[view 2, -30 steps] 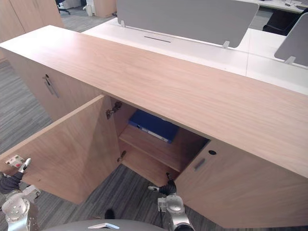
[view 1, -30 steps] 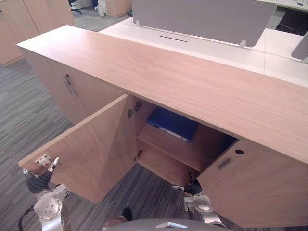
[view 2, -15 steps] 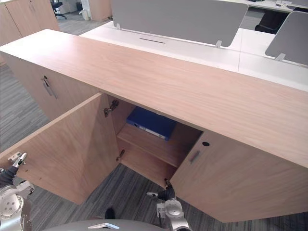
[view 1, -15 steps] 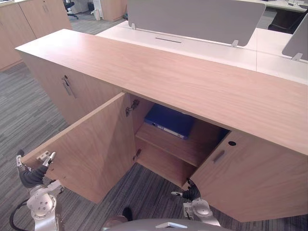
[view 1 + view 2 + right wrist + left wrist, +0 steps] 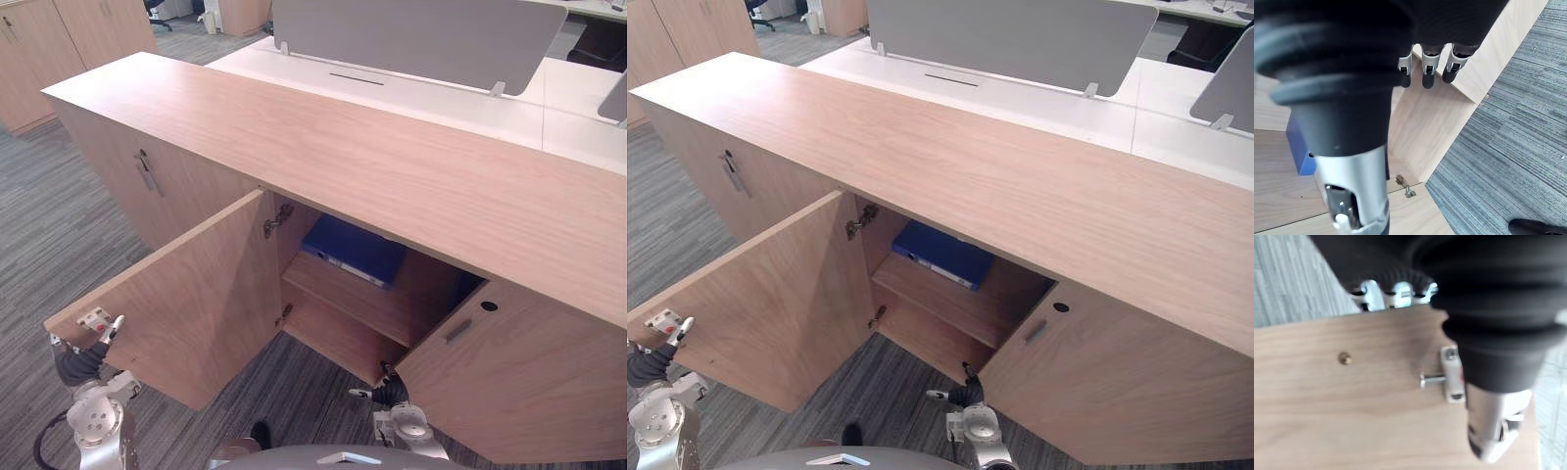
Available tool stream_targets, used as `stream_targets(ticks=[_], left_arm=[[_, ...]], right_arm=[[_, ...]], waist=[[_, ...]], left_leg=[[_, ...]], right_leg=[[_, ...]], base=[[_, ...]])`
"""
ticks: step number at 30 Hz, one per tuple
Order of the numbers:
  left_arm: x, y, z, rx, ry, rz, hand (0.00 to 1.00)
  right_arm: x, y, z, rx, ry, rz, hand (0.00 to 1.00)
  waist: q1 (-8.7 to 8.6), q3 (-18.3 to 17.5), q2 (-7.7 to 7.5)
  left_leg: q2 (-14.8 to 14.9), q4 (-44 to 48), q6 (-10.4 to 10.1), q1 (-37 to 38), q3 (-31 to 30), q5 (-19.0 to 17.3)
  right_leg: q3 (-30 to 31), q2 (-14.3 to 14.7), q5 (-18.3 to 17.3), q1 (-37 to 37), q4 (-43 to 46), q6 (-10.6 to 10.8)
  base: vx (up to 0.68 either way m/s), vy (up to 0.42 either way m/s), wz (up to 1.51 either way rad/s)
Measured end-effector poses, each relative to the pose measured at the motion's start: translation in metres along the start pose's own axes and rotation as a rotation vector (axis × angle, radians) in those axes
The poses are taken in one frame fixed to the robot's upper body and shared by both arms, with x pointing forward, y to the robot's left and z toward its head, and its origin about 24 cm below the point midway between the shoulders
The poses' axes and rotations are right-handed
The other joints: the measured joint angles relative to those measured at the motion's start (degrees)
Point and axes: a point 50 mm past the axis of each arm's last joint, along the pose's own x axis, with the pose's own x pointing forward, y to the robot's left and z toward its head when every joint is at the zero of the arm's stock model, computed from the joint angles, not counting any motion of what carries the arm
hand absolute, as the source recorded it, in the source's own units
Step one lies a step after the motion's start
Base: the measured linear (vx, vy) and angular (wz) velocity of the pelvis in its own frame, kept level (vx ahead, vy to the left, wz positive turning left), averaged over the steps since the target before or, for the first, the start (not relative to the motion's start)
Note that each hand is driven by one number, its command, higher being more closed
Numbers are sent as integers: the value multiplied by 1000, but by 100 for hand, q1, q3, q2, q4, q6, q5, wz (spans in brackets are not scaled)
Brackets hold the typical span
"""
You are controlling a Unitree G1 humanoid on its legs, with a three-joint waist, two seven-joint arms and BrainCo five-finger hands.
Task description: Walk over to the cabinet, pick up the folder, carry it to the office cabinet, place the folder inside the office cabinet, then close the office cabinet door
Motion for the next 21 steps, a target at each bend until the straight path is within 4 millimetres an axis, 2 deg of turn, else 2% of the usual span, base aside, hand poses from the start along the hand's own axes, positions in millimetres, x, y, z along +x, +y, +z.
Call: stream_targets(ticks=[5,12,18,21], left_arm=[[-9,-8,-12,24,48,-54,0],[-24,-11,-37,75,171,-113,0],[-40,-11,-60,140,280,-164,0],[-49,-8,-70,165,334,-172,0]], right_arm=[[-1,1,-1,-18,1,4,0],[-7,0,-17,-36,47,3,0],[-10,-2,-21,-35,63,-2,0],[-10,-1,-21,-35,64,-2,0]], waist=[[-20,-23,20],[-152,-147,65],[-175,-191,163],[-211,-218,266]], left_leg=[[-1,-1,-6,-16,-3,31],[-21,0,22,-120,22,22],[3,0,22,-119,157,22],[30,1,22,-129,288,21]], right_leg=[[47,-15,-44,-63,3,-19],[147,-13,-39,-184,2,-56],[308,10,15,-247,10,-145],[463,23,38,-352,34,-182]], base=[[-99,25,-4],[-21,19,0],[-12,16,-8],[-8,18,-24]])
